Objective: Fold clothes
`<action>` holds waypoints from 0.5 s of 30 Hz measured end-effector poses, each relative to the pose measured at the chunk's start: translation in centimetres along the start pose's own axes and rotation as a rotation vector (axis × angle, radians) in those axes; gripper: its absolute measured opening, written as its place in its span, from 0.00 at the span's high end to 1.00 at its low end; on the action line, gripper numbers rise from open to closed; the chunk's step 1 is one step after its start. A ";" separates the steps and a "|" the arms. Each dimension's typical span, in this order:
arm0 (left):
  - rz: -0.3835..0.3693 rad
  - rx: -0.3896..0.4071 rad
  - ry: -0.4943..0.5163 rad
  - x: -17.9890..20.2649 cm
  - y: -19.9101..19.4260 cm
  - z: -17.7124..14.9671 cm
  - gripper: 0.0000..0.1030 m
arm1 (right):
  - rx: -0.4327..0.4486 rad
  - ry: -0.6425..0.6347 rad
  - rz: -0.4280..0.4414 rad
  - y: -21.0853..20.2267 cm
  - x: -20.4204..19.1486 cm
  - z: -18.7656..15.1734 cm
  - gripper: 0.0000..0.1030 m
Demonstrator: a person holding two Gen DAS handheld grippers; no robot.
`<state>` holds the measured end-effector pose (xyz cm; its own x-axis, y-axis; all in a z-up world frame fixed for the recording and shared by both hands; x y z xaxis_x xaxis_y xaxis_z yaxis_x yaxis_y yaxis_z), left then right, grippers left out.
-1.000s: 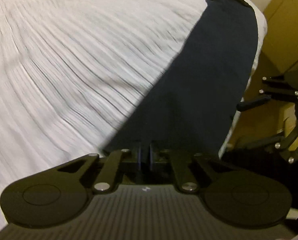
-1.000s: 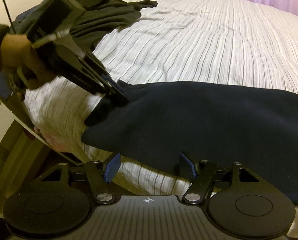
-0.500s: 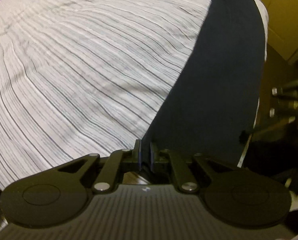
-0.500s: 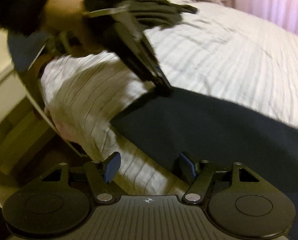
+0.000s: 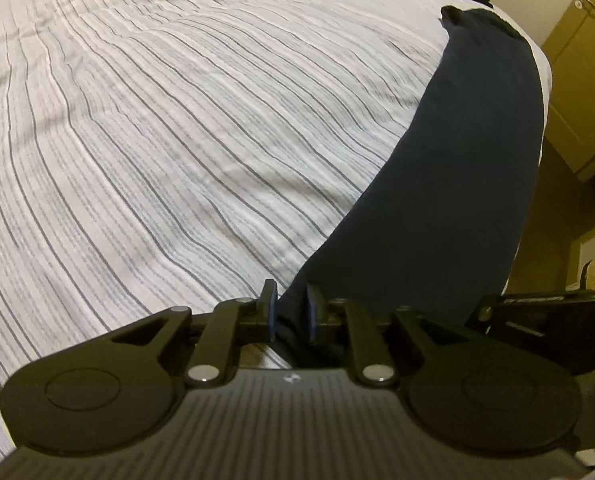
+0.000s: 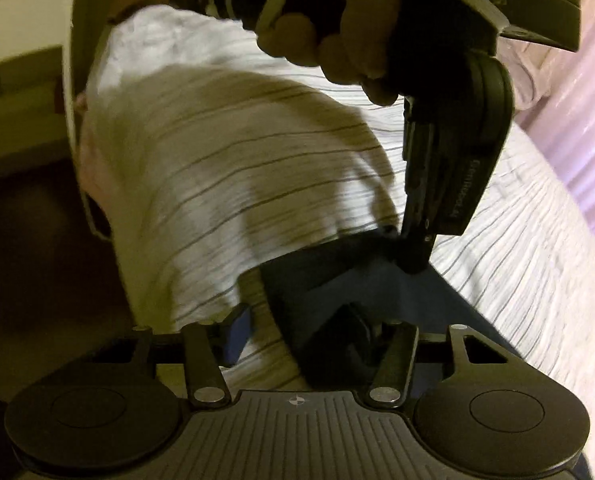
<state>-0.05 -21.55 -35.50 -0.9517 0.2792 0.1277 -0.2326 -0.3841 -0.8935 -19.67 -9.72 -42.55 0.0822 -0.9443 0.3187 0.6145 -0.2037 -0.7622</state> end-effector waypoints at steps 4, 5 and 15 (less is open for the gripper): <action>0.023 0.061 -0.050 -0.3 -3.1 0.3 0.84 | 0.032 0.080 0.012 -1.1 1.6 0.1 0.89; 0.031 0.085 -0.064 -0.5 -4.1 0.5 0.81 | 0.046 0.110 0.025 -1.9 2.3 0.2 0.90; 0.165 0.165 -0.130 -0.2 -9.4 3.8 0.70 | 0.251 0.749 0.050 -14.2 16.2 -2.5 0.91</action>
<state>1.54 -21.36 -25.44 -0.9948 0.0892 0.0498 -0.0912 -0.5564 -0.8259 -29.01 -22.74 -28.03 -0.3803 -0.8919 -0.2447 0.7903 -0.1759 -0.5870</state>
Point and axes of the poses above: each gripper's, at about its wrist camera, not at the fingertips, and y roughly the way its jaws point, x to its right, z to its top, the point moved 7 cm from there along y, roughly the way its jaws point, and after that the axes turned 3 degrees about z, right-handed, at the moved point
